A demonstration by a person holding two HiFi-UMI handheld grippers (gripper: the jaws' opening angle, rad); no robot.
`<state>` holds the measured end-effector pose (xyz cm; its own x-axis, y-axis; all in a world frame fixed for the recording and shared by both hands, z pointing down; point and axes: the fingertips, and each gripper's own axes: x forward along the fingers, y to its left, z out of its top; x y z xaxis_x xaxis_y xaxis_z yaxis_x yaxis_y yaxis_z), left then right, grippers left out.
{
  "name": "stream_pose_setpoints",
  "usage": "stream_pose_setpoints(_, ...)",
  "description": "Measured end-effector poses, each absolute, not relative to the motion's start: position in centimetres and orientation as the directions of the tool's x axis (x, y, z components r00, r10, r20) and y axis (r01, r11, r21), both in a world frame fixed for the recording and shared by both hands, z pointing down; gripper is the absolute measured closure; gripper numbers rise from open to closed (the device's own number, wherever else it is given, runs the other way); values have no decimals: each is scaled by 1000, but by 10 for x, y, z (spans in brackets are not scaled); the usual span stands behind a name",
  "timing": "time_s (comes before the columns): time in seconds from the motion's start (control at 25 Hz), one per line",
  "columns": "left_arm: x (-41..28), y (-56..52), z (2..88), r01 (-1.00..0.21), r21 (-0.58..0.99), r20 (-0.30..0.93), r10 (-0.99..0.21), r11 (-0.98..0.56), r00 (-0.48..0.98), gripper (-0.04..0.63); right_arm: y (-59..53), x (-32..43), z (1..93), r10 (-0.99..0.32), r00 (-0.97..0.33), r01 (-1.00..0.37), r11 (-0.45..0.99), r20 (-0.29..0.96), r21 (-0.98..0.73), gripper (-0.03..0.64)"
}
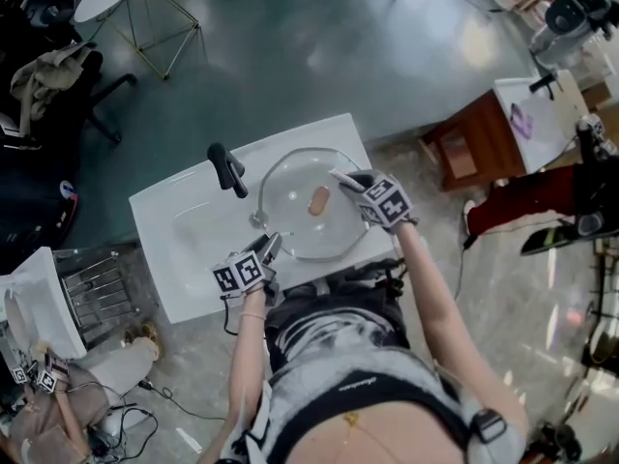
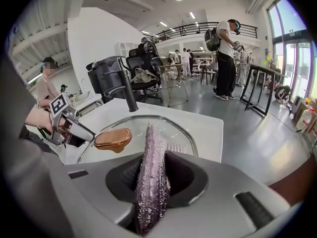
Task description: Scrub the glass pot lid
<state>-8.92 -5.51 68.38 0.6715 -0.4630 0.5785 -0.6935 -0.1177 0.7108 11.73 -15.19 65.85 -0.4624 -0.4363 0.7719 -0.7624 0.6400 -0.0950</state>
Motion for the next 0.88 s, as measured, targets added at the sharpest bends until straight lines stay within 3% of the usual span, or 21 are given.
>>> stream_pose_setpoints(0.88, -88, -56, 680, -687, 718, 579, -452, -112, 679, 459, -197, 48, 647, -318, -477, -633, 771, 819, -69, 523)
